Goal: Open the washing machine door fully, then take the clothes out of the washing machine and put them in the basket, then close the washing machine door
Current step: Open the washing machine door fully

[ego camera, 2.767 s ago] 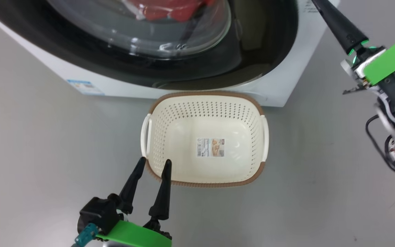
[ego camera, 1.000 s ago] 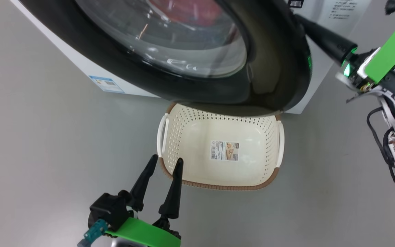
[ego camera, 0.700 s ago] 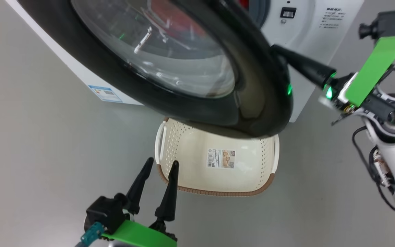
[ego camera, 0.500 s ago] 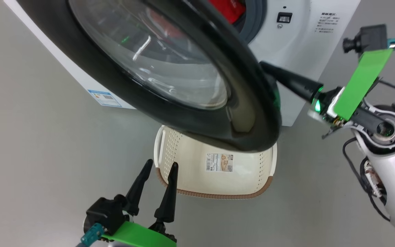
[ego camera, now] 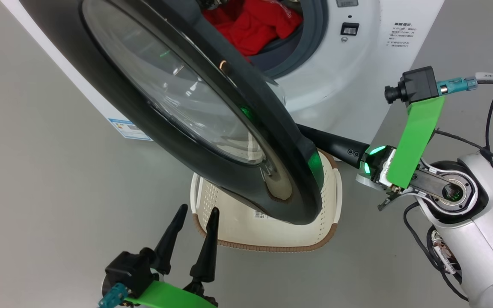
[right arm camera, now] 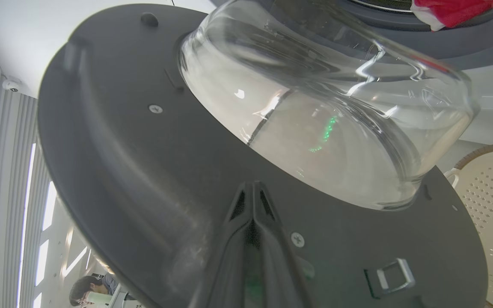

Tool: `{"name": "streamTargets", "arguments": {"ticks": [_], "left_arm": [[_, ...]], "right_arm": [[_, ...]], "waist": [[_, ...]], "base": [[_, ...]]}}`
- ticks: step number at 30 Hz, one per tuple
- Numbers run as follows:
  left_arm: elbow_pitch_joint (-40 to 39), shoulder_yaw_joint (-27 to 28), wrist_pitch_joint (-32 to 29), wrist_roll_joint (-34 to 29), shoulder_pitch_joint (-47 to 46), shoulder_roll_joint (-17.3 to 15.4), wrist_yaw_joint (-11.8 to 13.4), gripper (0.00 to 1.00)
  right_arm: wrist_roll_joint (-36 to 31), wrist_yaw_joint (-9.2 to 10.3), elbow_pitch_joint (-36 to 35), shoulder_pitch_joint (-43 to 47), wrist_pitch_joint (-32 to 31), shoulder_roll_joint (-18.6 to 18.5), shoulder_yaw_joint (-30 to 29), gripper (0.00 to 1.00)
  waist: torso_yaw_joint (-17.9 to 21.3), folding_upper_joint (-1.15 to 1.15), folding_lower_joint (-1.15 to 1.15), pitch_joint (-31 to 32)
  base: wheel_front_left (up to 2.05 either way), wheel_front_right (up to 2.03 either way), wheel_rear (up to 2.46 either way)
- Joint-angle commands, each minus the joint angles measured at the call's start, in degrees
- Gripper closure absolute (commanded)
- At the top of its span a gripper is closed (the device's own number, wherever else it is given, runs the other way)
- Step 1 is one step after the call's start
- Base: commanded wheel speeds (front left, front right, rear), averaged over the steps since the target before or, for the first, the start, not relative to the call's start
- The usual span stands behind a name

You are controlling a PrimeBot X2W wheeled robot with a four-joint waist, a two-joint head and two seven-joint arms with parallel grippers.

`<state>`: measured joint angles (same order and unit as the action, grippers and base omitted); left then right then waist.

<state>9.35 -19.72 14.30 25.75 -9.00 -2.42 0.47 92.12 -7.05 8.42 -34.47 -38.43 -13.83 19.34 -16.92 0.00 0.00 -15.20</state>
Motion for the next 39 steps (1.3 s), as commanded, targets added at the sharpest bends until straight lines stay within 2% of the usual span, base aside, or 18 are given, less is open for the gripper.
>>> {"name": "streamTargets", "arguments": {"ticks": [1,5,8,9,10,12,13,14,16,39], "left_arm": [[-1.42,2.05,0.7,-0.37,0.36,-0.45,-0.23,0.0],[-1.45,2.15,0.7,-0.3,0.39,-0.45,-0.27,0.0],[-1.4,2.34,0.7,-0.22,0.4,-0.45,-0.44,0.0],[-1.36,2.44,0.7,-0.2,0.42,-0.45,-0.54,0.0],[-1.31,2.57,0.7,-0.2,0.44,-0.45,-0.65,0.0],[-1.13,2.84,0.7,-0.27,0.46,-0.45,-1.05,0.0],[-0.98,3.04,0.7,-0.34,0.5,-0.45,-1.27,0.0],[-0.82,3.23,0.7,-0.41,0.55,-0.45,-1.45,0.0],[-0.57,3.64,0.7,-0.62,0.63,-0.45,-1.77,0.0],[1.71,9.59,0.7,-2.72,3.7,-0.45,-4.22,0.0]], "right_arm": [[-0.59,-0.44,-1.93,0.53,-0.22,0.93,0.55,1.0],[-1.92,-0.44,-1.8,0.41,1.25,1.03,-0.11,1.0],[-3.03,-0.44,-0.76,0.3,2.91,0.77,-0.85,0.89],[-3.43,-0.44,-0.38,0.28,3.62,0.65,-1.13,0.79],[-3.84,-0.44,0.07,0.31,4.4,0.52,-1.41,0.65],[-4.48,-0.44,0.71,0.6,5.61,0.19,-1.64,0.56],[-4.78,-0.44,0.96,0.93,6.36,0.03,-1.79,0.48],[-5.26,-0.44,1.19,1.27,7.17,-0.21,-1.84,0.2],[-5.67,-0.44,1.32,2.25,8.41,-0.49,-1.71,0.0],[-7.27,-0.44,7.0,18.68,25.56,-3.22,-1.58,0.0]], "waist": [[0.04,0.0,0.0,0.0],[0.18,0.0,0.0,0.1],[0.36,0.0,0.0,0.25],[0.46,0.0,0.0,0.34],[0.58,0.0,0.0,0.45],[0.85,0.0,0.0,0.78],[1.05,0.0,0.0,0.98],[1.23,0.0,0.0,1.18],[1.74,0.0,0.0,1.64],[6.87,0.0,0.0,6.53]], "base": [[0.0,0.0,0.0],[0.0,0.0,0.0],[0.0,0.0,0.0],[0.0,0.0,0.0],[0.0,0.0,0.0],[0.0,0.0,0.0],[0.0,0.0,0.0],[0.0,0.0,0.0],[0.0,0.0,0.0],[0.0,0.0,0.0]]}}
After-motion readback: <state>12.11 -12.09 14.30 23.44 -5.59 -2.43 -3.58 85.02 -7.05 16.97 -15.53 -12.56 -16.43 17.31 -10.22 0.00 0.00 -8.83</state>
